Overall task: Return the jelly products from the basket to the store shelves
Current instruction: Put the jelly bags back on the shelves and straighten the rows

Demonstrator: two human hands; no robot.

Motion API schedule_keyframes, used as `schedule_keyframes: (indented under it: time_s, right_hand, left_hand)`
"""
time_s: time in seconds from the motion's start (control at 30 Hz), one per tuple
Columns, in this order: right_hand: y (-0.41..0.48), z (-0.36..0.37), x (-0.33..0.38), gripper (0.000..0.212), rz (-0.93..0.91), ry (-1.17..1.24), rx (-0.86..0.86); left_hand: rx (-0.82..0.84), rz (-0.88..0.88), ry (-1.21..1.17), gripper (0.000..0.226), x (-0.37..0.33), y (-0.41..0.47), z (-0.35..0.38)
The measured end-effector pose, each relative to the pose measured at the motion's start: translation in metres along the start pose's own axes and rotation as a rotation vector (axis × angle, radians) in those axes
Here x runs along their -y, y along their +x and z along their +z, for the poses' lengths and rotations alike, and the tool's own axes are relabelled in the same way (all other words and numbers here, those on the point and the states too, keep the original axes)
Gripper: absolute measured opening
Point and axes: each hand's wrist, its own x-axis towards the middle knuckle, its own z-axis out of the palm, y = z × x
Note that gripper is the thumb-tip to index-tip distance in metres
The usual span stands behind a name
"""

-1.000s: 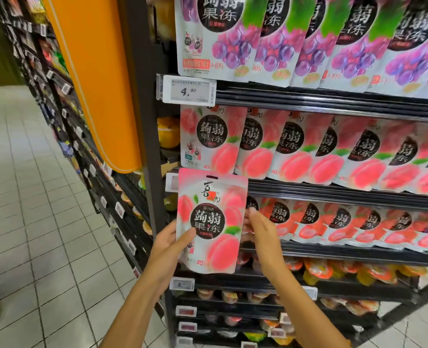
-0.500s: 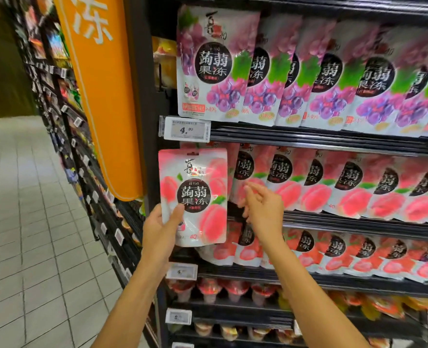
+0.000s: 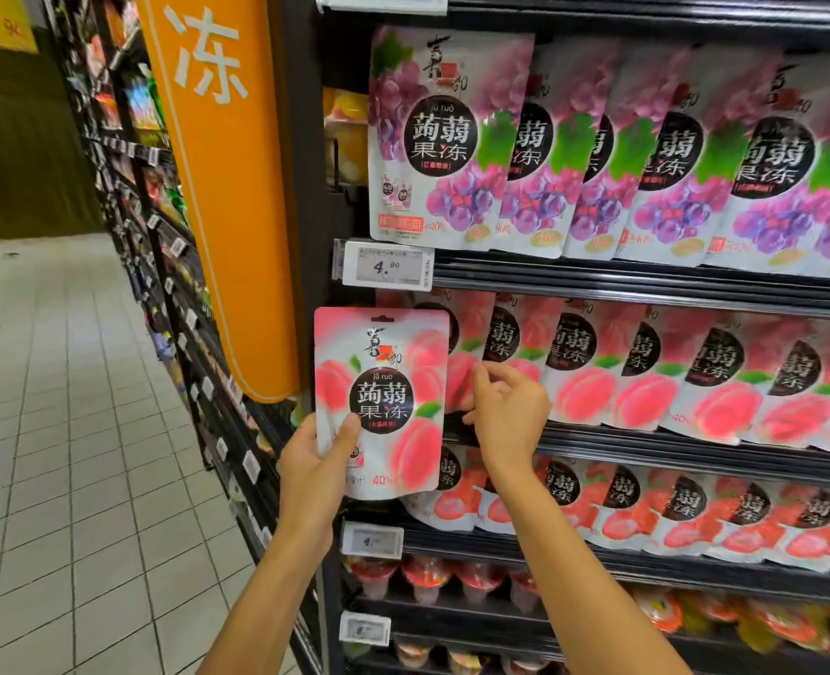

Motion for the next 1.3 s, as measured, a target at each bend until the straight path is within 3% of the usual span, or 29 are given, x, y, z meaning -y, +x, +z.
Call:
schedule_keyframes:
  time_s: [0.37,0.7,0.93,1.03,1.13,1.2,1.3]
  right_hand:
    - [-0.003,-0.022,-0.018,0.009,-0.031,-0.017,-0.230]
    - [-0.005,-0.034,-0.022,0.013,-0.033,0.175,-0.123]
    - [-0.037,-0.040,-0.008,0.019,-0.150,0.101,0.369]
    - [-0.035,-0.033,-0.002,0.016,-0.045,0.228,0.395]
    - [-0.032,-0.023,-0.001,0.006,-0.032,0.227,0.293]
    - [-0.031,-0.015,-0.002,0.013,-0.053,0.163,0.210]
    - [-0.029,-0.003,0.001,0.017,-0.009,0.154,0.104]
  left_hand:
    - [0.060,-0.024,-0.031,0.019,0.002,-0.001,0.020]
    - [0.041,-0.049,-0.016,0.020,-0.003,0.007,0.042]
    - [0.120,-0.052,-0.074,0.021,-0.012,0.007,0.037]
    - [0.077,0.039,0.042,0.019,-0.023,0.012,0.042]
    - [-0.015,0.247,0.229,0.037,-0.027,0.009,0.046]
    - [-0.078,0.422,0.420,0.046,-0.024,-0.001,0.045]
    - [-0.010,0.543,0.588,0.041,-0.019,-0.012,0.047]
